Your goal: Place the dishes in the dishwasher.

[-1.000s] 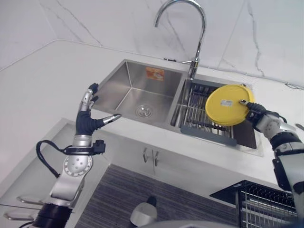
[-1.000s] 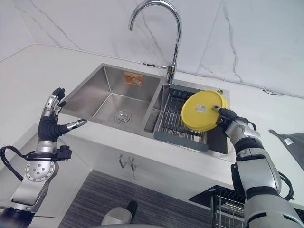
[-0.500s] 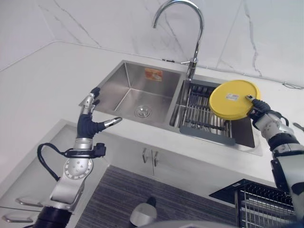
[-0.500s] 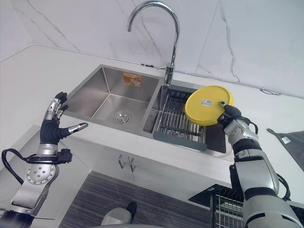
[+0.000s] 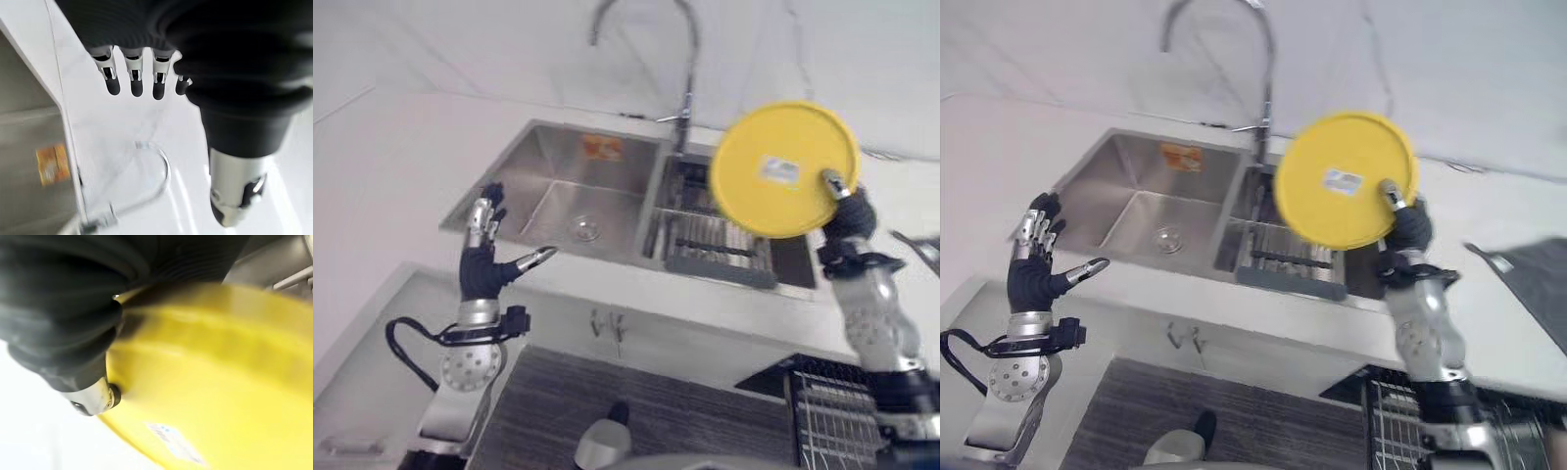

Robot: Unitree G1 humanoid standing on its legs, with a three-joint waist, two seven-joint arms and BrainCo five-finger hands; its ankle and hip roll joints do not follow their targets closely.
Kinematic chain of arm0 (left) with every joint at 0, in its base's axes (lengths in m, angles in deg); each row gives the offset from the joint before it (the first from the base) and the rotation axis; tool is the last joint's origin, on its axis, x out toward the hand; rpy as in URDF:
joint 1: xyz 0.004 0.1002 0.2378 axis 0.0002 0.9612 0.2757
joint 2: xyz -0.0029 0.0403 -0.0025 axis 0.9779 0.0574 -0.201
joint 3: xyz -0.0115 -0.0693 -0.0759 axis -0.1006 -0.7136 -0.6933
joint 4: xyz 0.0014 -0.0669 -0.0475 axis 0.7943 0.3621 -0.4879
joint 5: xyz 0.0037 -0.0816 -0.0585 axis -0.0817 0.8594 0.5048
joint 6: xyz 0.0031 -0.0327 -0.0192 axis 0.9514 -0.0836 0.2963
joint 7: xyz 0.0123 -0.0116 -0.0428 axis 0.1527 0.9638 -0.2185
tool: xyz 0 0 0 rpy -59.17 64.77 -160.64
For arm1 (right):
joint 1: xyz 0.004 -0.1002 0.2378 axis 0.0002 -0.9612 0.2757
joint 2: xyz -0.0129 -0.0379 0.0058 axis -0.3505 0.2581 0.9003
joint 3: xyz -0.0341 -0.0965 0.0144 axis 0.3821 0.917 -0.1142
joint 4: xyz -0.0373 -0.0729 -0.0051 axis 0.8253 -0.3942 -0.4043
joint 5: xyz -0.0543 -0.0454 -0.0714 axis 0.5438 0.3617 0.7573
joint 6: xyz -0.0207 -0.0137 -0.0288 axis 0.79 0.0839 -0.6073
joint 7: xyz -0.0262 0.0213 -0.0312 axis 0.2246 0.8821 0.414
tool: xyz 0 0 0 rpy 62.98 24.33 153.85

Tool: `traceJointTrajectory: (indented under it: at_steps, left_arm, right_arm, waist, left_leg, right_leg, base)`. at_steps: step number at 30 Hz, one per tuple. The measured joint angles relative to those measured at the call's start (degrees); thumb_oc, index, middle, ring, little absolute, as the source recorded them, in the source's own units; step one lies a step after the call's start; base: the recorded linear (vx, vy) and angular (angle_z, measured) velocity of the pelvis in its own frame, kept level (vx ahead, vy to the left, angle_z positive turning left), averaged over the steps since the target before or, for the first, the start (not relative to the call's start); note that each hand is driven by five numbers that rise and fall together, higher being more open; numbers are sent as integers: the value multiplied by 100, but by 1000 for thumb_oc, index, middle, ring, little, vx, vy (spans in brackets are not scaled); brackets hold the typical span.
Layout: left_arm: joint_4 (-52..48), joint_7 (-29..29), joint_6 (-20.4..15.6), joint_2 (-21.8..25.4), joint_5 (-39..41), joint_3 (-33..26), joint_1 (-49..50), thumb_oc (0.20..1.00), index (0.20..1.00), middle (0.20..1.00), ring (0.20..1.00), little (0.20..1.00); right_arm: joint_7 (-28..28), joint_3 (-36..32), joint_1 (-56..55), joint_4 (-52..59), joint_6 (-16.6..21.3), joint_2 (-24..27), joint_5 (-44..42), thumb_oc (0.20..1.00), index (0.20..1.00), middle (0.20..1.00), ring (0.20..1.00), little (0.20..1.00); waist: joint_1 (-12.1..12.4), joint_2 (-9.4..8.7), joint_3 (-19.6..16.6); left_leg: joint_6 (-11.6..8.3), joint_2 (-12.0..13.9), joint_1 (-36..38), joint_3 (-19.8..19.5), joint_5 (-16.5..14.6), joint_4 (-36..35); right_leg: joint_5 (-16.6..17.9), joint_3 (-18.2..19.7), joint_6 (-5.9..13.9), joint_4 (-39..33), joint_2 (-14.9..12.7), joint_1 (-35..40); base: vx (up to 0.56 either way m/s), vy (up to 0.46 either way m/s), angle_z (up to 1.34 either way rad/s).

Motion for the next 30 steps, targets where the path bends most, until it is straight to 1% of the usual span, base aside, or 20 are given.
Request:
traceJointTrajectory:
  at_steps: [1, 2, 3, 4, 6, 7, 9, 11, 13, 14, 15, 16, 17, 18, 19, 22, 24, 26, 28, 30]
  left_arm:
    - [0, -30, -10, -5, 0, -5, 27, 1000, 1000, 1000, 1000, 1000]
    - [-17, -87, -9, -37, -24, -6, 54, 1000, 1000, 1000, 1000, 1000]
    - [-74, -146, -12, -114, -50, -54, 130, 1000, 1000, 1000, 1000, 1000]
    - [-91, -195, -17, -176, -54, -152, 232, 1000, 1000, 1000, 1000, 1000]
    - [-73, -254, -13, -238, -72, -230, 223, 1000, 1000, 1000, 1000, 1000]
    - [-76, -251, -13, -256, -169, -232, 209, 1000, 1000, 1000, 1000, 1000]
    - [-108, -231, -32, -356, -214, -272, 258, 1000, 1000, 1000, 1000, 1000]
    - [-109, -225, -55, -474, -215, -270, 256, 1000, 1000, 1000, 1000, 1000]
    - [-101, -252, -120, -581, -218, -285, 294, 1000, 1000, 1000, 1000, 1000]
    - [-85, -266, -124, -681, -225, -281, 355, 1000, 1000, 1000, 1000, 1000]
    - [-84, -269, -139, -712, -274, -270, 296, 1000, 1000, 1000, 1000, 1000]
    - [-79, -329, -185, -720, -339, -261, 94, 1000, 1000, 1000, 1000, 1000]
    - [-71, -407, -189, -710, -451, -247, -49, 1000, 1000, 1000, 1000, 1000]
    - [-71, -448, -194, -678, -477, -214, -218, 1000, 1000, 1000, 1000, 1000]
    - [-84, -492, -195, -651, -501, -232, -324, 1000, 1000, 1000, 1000, 1000]
    - [-118, -570, -191, -465, -669, -227, -351, 1000, 1000, 1000, 1000, 1000]
    - [-118, -603, -135, -271, -667, -230, -382, 1000, 1000, 1000, 1000, 1000]
    - [-119, -604, -97, -204, -664, -229, -383, 1000, 1000, 1000, 1000, 1000]
    - [-122, -623, -100, -202, -665, -232, -270, 1000, 1000, 1000, 1000, 1000]
    - [-124, -697, -98, -179, -668, -232, -250, 1000, 1000, 1000, 1000, 1000]
  right_arm:
    - [-12, -18, -224, 162, 19, -71, 7, 200, 200, 200, 200, 200]
    - [78, -179, -565, 307, 37, -171, 93, 200, 200, 200, 200, 200]
    - [102, -345, -962, 504, 66, -309, 161, 200, 200, 200, 200, 200]
    - [108, -425, -1199, 555, 70, -341, 211, 200, 200, 200, 200, 200]
    - [114, -548, -1270, 392, 61, -212, 224, 200, 200, 200, 200, 200]
    - [135, -657, -1302, 425, 62, -200, 247, 200, 200, 200, 200, 200]
    - [249, -936, -1396, 461, 62, -57, 267, 200, 200, 200, 200, 200]
    - [251, -1098, -1402, 419, 63, -41, 265, 200, 200, 200, 200, 200]
    - [323, -1117, -1413, 459, 66, -48, 248, 200, 200, 200, 200, 200]
    - [365, -1037, -1382, 489, 67, -43, 240, 200, 200, 200, 200, 200]
    - [367, -1041, -1348, 495, 100, -54, 239, 200, 200, 200, 200, 200]
    - [337, -1026, -1349, 492, 125, -170, 266, 200, 200, 200, 200, 200]
    - [338, -968, -1333, 493, 130, -229, 270, 200, 200, 200, 200, 200]
    - [337, -959, -1360, 513, 136, -211, 292, 200, 200, 200, 200, 200]
    - [331, -958, -1421, 527, 137, -212, 326, 200, 200, 200, 200, 200]
    - [324, -1038, -1740, 615, 243, -221, 320, 200, 200, 200, 200, 200]
    - [298, -1048, -1756, 642, 274, -221, 316, 200, 200, 200, 200, 200]
    - [292, -1056, -1764, 652, 321, -221, 313, 200, 200, 200, 200, 200]
    - [294, -1057, -1761, 670, 328, -218, 311, 200, 200, 200, 200, 200]
    - [292, -1047, -1682, 660, 329, -217, 339, 200, 200, 200, 200, 200]
  waist:
    - [-55, 14, 1]
    - [-168, 37, 4]
    - [-218, 67, -3]
    - [-329, 97, 5]
    - [-570, 203, 1]
    - [-634, 246, -13]
    - [-652, 368, -15]
    - [-710, 385, -17]
    - [-684, 290, 29]
    - [-595, 304, 20]
    - [-711, 368, 28]
    - [-882, 370, 60]
    - [-875, 327, 62]
    - [-946, 243, 85]
    - [-934, 161, 95]
    - [-1029, -146, 118]
    - [-1035, -304, 165]
    - [-1064, -424, 179]
    - [-1032, -488, 203]
    - [-971, -617, 288]
  left_leg:
    - [-16, 46, 4, 81, -14, -1]
    - [-51, 102, 2, 193, -41, 1]
    - [-58, 126, -31, 220, -39, -8]
    - [-58, 145, -38, 265, -38, -14]
    - [-71, 213, -31, 378, -33, -34]
    - [-80, 240, -38, 411, -29, -34]
    - [-112, 294, -36, 536, -4, 2]
    - [-138, 324, -28, 536, 15, 8]
    - [-132, 246, -65, 445, -50, 193]
    - [-89, 121, 57, 237, -194, 235]
    - [-124, 132, 124, 237, -360, 210]
    - [-78, 53, 306, 367, -402, 89]
    - [-40, -14, 379, 429, -409, 30]
    - [-3, -75, 401, 506, -430, 32]
    - [45, -131, 417, 561, -456, 29]
    - [113, -240, 448, 619, -495, 32]
    - [133, -239, 436, 686, -504, 31]
    - [134, -249, 465, 726, -510, 33]
    - [140, -217, 453, 868, -524, 32]
    - [127, -145, 454, 1154, -534, 34]
  right_leg:
    - [3, 112, 2, -1, 32, -61]
    - [15, 244, -3, -1, 69, -135]
    - [7, 276, -15, -2, 69, -169]
    - [14, 333, -9, -2, 83, -204]
    - [53, 444, -3, -1, 144, -236]
    - [55, 445, -11, -1, 147, -257]
    - [77, 568, -42, 0, 204, -334]
    - [84, 590, -54, -1, 231, -358]
    - [81, 876, -53, -6, 155, -508]
    - [150, 1191, -10, 3, 83, -556]
    - [182, 1246, 33, 5, 87, -515]
    - [236, 1363, 87, 4, 25, -494]
    - [259, 1475, 120, 5, -34, -480]
    - [290, 1556, 156, 5, -96, -518]
    - [309, 1629, 187, 6, -150, -501]
    - [332, 1672, 210, 8, -255, -513]
    - [334, 1733, 213, 93, -259, -600]
    - [349, 1784, 223, 95, -257, -652]
    - [394, 1849, 220, 131, -222, -756]
    - [644, 1761, 207, 114, -109, -943]
  base:
    - [-122, -79, -44]
    - [-151, -63, -48]
    - [-89, -39, -37]
    - [-96, -37, -33]
    - [-121, -31, -26]
    - [-122, -18, -17]
    - [-97, 3, -23]
    - [-95, 72, -15]
    - [-40, 147, -68]
    - [-5, 211, -108]
    - [-10, 227, -97]
    - [5, 261, -58]
    - [14, 230, -46]
    - [25, 234, -43]
    - [12, 178, -28]
    - [-7, 167, -11]
    - [-3, 104, -16]
    - [-4, 82, -15]
    - [-57, -10, -38]
    - [-133, -74, -115]
